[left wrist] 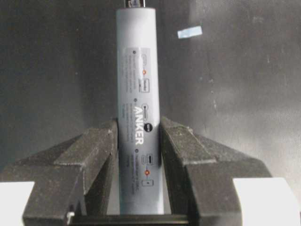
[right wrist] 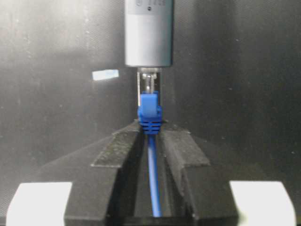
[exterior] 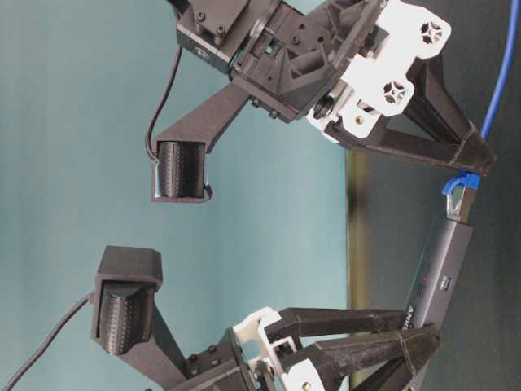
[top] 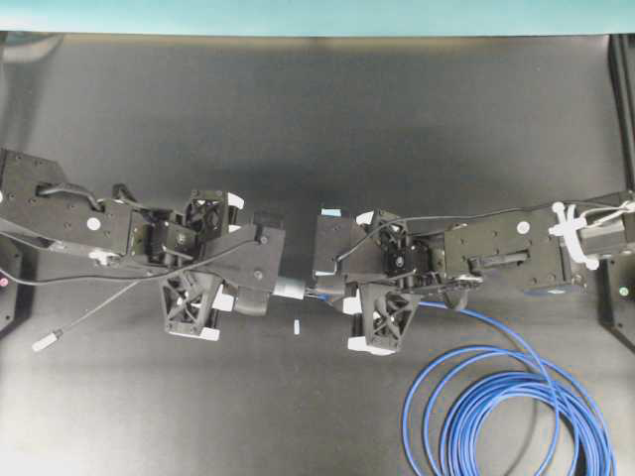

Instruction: Insert the LAN cable into the hub.

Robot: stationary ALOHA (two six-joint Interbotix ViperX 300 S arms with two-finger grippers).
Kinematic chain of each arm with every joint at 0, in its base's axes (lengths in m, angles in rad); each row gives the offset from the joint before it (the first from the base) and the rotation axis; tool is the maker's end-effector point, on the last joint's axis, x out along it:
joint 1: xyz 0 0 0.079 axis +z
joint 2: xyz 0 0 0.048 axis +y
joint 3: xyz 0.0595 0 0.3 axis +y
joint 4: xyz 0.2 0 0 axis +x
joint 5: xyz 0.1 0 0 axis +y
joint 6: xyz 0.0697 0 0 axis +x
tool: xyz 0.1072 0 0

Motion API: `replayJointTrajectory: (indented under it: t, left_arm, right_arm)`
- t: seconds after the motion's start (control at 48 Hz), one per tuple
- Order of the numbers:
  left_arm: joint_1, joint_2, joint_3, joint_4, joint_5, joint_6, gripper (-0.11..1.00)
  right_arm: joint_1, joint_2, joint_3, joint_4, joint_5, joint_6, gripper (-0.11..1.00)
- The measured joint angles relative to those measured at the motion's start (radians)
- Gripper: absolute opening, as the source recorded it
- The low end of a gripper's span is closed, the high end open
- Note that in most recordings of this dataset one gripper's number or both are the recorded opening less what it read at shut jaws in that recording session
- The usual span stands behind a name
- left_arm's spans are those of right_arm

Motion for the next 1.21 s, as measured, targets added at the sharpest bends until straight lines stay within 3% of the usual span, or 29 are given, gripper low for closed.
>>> replayJointTrajectory:
  t: [0.5, 1.208]
  left_arm:
    - [0.006, 0.008, -0.003, 0.0, -0.011, -0.002, 0.28]
    - [0.008, 0.014, 0.028, 0.002, -0.143, -0.006, 0.28]
  right_arm:
    - [-0.002, 0.0, 0.002, 0.002, -0.066, 0.003, 0.1]
    - [-0.014, 0.0, 0.038, 0.014, -0.173, 0.008, 0.1]
